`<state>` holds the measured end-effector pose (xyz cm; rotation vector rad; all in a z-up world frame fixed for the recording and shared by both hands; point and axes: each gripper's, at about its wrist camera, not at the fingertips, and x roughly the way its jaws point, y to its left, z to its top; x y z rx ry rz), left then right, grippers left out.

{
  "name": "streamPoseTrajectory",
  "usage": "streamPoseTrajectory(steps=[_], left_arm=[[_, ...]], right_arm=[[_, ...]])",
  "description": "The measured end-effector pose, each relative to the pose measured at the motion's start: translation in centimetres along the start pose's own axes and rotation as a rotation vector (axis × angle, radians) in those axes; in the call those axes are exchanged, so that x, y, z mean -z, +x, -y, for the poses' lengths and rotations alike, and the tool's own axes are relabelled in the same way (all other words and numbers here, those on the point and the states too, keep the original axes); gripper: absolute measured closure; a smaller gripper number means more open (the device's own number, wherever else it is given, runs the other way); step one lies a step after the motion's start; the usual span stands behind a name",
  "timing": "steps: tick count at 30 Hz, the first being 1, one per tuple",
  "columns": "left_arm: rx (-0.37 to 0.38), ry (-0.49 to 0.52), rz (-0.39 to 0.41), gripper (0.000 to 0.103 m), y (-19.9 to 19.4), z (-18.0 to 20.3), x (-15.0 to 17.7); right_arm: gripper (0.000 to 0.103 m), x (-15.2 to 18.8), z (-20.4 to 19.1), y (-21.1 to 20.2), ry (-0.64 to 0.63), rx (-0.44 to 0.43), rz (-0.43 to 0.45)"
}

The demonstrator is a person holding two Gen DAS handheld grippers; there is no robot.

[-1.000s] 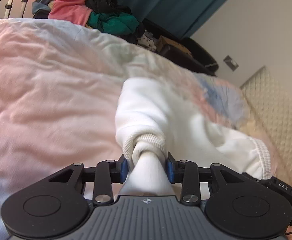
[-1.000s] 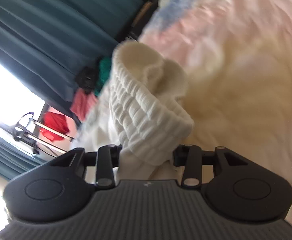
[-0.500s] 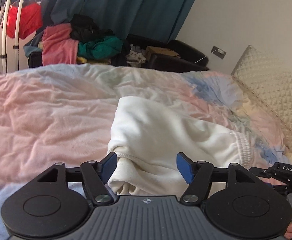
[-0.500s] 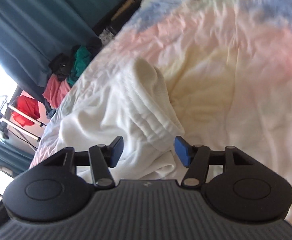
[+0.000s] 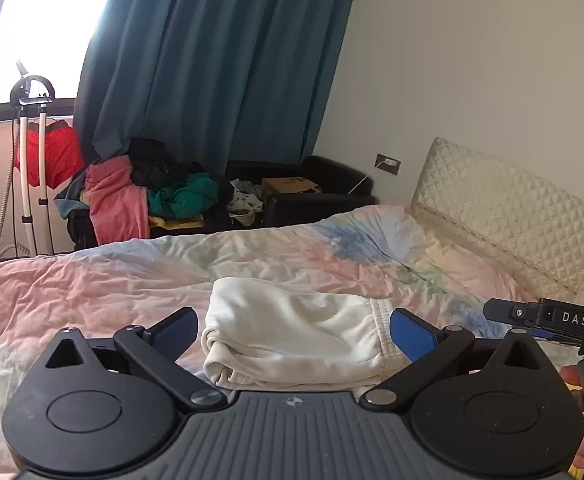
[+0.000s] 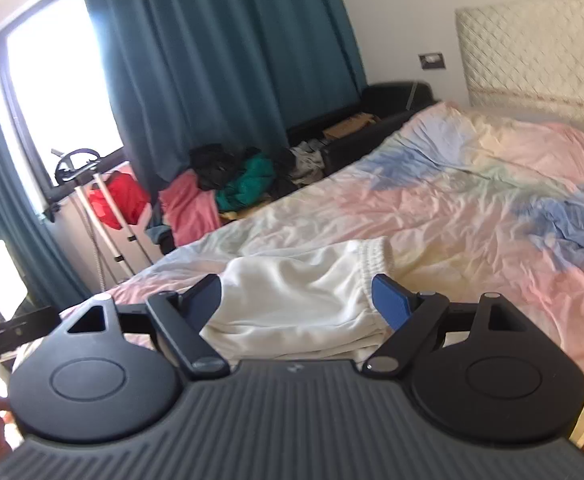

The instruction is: Fold clothes

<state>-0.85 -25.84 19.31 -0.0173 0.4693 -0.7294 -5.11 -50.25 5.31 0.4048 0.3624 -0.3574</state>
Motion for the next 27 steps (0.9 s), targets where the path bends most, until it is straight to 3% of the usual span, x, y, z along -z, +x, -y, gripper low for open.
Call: streamPoseTrajectory(steps=[7, 13, 20, 27], left_arm=[[-0.039, 0.003, 0.039, 0.000, -6.4, 0.6, 3.3], [-0.102, 0.040, 0.072, 0.000, -8.9, 0.2, 6.6], [-0.145, 0.055, 0.115, 0.000, -9.2, -0.6, 9.3], [-0.155, 0.082, 0.112, 0.000, -7.6, -1.1, 10.3]], right_arm=[[0.019, 3.4, -4.0, -5.0, -0.105, -0.046, 0.070], [0.019, 7.5, -6.2, -5.6, -0.155, -0.030, 0.106], [0.019, 11.0, -6.7, -3.9, -0.169, 0.024, 0.105], [0.019, 11.7, -7.2, -3.4, -0.150, 0.084, 0.119]])
